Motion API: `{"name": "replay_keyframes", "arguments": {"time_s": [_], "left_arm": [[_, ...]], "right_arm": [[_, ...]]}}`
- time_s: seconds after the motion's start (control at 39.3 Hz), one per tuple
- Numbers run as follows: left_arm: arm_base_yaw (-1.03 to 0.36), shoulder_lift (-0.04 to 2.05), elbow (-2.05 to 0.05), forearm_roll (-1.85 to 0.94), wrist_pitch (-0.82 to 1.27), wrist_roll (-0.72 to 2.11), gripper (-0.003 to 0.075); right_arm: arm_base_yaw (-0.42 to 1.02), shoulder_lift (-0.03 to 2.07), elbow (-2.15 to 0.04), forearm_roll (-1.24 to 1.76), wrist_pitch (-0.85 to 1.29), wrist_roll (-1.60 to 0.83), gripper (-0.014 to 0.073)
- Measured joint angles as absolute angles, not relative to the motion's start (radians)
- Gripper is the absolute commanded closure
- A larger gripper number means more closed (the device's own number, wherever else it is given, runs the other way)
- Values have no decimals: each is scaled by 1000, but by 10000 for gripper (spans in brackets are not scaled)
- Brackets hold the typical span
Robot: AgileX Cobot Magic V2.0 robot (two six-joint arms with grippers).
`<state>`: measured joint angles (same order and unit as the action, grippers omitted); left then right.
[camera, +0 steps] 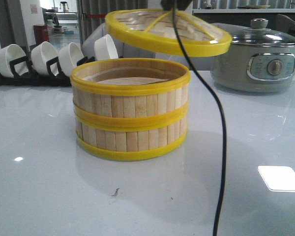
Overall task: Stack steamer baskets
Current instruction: 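Carry the lid with the right gripper over the stacked baskets, then lower the lid onto the top basket and open the right gripper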
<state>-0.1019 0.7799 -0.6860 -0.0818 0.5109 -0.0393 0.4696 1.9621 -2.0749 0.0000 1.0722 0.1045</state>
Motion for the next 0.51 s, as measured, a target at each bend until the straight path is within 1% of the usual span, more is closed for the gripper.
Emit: {"name": "replay_keyframes", "arguments": {"time_s": [0.2,0.51], "left_arm": [[-102,780,-686,-82,511,-39,635],[-102,780,-686,-82,511,-39,635]], "right_arm": [[549,2076,-2188,5,1107,81,537],[568,2147,-2211,0,1120,68,537]]}}
